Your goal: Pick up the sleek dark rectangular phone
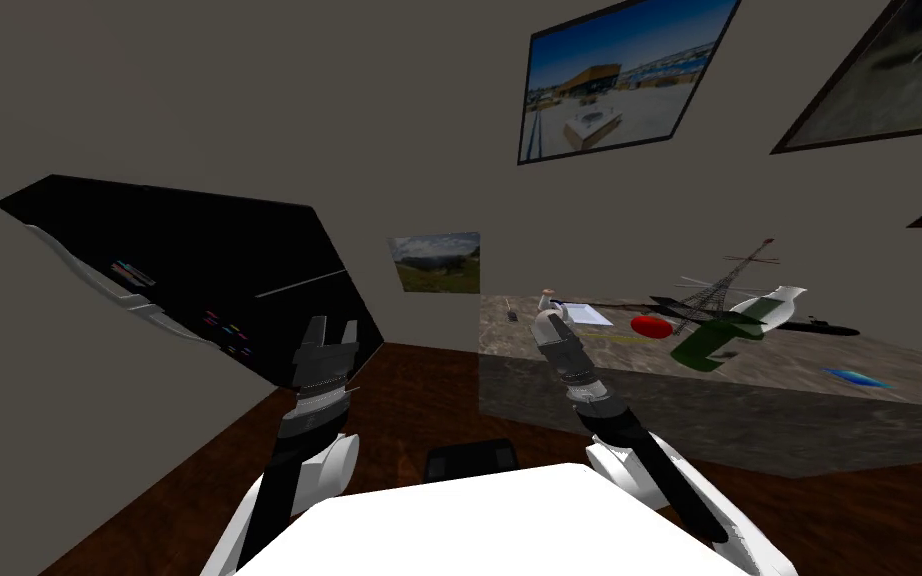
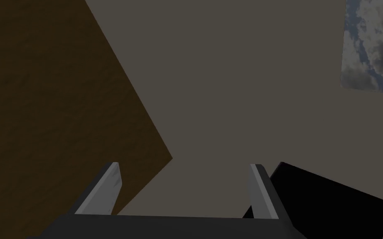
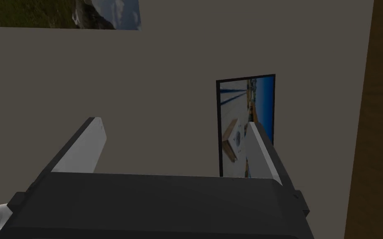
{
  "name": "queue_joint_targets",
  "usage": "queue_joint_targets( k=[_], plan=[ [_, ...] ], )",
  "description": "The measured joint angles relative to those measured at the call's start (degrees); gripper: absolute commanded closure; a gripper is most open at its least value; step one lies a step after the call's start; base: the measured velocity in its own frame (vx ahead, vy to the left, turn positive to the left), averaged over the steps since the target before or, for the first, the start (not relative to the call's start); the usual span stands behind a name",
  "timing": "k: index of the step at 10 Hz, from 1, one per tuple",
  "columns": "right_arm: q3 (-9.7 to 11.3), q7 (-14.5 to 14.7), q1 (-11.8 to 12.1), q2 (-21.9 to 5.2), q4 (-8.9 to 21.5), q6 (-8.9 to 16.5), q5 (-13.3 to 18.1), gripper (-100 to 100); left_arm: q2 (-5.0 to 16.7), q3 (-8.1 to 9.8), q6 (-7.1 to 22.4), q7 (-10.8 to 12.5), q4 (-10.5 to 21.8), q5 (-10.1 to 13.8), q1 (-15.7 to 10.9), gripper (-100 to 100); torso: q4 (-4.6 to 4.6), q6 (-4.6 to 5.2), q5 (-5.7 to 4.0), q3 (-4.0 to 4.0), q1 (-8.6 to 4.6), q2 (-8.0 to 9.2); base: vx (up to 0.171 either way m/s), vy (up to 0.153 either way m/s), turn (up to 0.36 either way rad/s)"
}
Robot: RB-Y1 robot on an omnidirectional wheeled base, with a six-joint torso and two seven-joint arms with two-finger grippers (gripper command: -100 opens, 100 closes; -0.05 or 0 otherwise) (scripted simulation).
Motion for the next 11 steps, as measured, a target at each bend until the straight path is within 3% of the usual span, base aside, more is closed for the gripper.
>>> queue_joint_targets(
  k=[11],
  plan=[
    [3.7, 0.7, 3.6, -18.2, 3.3, -2.3, -7.0, -100, 0.0, 0.01, 0.0, 0.0, 0.0, 0.0, 0.0, 0, -0.03, 0.02, -0.04, -0.09, -0.19, -0.16, -0.054, 0.069, 0.114]
  ],
)
